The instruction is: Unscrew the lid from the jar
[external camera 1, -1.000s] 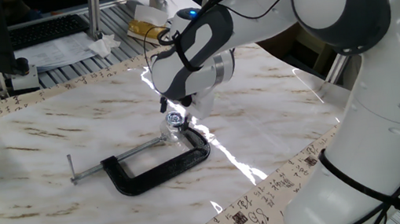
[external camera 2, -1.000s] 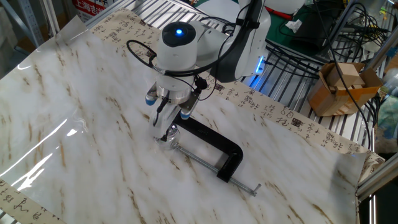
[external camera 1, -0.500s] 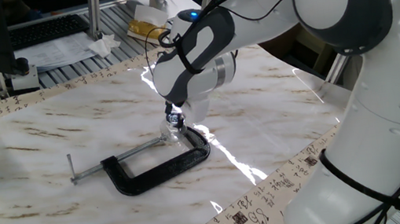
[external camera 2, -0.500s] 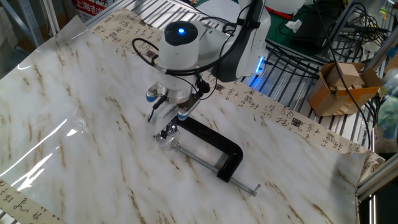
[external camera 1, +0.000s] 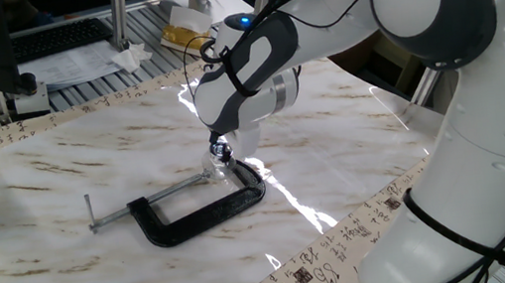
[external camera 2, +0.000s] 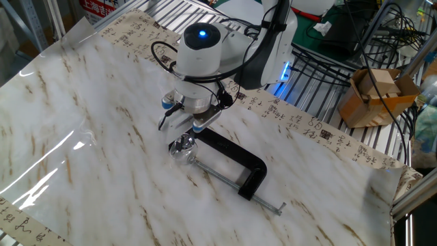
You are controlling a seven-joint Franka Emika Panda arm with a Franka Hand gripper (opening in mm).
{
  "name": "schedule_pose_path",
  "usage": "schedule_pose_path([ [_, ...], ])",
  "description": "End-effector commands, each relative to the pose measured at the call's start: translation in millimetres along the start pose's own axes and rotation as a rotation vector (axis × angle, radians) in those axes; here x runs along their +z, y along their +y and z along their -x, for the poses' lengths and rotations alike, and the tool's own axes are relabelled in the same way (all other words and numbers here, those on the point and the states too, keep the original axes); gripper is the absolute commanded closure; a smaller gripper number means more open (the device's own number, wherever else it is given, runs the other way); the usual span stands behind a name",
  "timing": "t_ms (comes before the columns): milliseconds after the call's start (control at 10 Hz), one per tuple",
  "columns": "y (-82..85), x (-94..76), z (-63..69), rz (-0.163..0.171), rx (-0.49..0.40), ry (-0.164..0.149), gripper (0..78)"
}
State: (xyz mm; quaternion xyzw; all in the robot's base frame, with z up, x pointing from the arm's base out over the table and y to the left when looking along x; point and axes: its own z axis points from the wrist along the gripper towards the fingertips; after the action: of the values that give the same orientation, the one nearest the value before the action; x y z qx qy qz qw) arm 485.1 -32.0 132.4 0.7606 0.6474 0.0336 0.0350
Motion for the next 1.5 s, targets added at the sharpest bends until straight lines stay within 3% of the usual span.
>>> schedule_pose_path([
  [100, 1.4, 1.7, 0.6, -0.014, -0.045, -0.003, 76.0],
  [400, 1.4, 1.7, 0.6, -0.018, -0.052, -0.003, 76.0],
  [500, 1.4, 1.7, 0.6, -0.018, -0.052, -0.003, 0.1],
  [1400, 1.4, 1.7, 0.6, -0.018, -0.052, -0.003, 0.1],
  [1500, 2.8, 3.0, 2.1, -0.058, -0.124, 0.002, 0.1],
])
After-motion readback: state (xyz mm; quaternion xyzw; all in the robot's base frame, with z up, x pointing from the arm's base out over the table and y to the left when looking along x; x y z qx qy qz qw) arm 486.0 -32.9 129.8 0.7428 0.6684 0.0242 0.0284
